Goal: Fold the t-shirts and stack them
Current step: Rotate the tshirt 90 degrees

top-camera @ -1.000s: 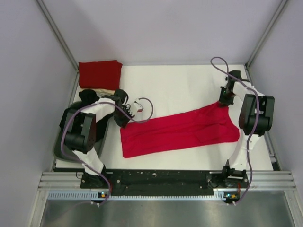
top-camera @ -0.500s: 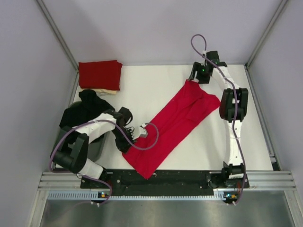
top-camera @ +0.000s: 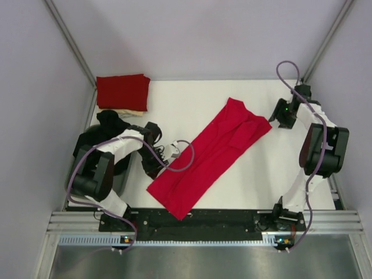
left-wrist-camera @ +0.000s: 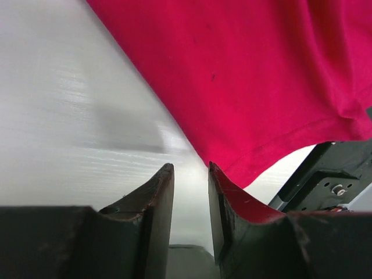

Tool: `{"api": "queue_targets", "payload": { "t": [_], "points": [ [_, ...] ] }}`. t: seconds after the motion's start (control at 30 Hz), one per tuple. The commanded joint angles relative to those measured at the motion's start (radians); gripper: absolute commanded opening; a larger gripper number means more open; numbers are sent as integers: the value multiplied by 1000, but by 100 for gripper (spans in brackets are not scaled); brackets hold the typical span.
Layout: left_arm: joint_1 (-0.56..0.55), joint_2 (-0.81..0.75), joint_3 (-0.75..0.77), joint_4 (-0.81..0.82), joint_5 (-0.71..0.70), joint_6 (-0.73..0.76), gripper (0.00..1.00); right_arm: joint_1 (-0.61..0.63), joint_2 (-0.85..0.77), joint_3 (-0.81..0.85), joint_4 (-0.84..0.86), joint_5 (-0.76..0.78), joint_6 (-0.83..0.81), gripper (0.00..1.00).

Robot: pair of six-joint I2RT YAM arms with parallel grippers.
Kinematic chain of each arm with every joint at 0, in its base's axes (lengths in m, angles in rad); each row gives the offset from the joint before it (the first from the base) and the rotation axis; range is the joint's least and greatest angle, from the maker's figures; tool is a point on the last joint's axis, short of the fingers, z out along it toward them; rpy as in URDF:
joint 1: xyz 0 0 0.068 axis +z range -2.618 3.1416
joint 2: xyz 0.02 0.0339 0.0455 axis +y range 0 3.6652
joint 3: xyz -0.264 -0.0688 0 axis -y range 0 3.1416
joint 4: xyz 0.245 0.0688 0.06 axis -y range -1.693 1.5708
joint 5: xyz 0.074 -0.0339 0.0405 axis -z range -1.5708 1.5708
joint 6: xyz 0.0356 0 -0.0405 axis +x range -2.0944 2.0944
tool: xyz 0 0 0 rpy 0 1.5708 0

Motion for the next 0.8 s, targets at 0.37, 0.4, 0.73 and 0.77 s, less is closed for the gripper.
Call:
{"api": "queue_targets", "payload": {
  "t": [0.37,0.4,0.73,0.77],
  "points": [
    [-256,50,-45,103,123,-42,34,63,615,576,101,-359,177,0],
    [-278,65,-13,104,137,-45,34,78,680,690,101,-367,197,0],
    [-341,47,127,20,162,-18,39,106,635,948,116,-176,99,83],
    [-341,33,127,18,159,-15,41,94,564,888,122,-168,59,88]
  ]
}}
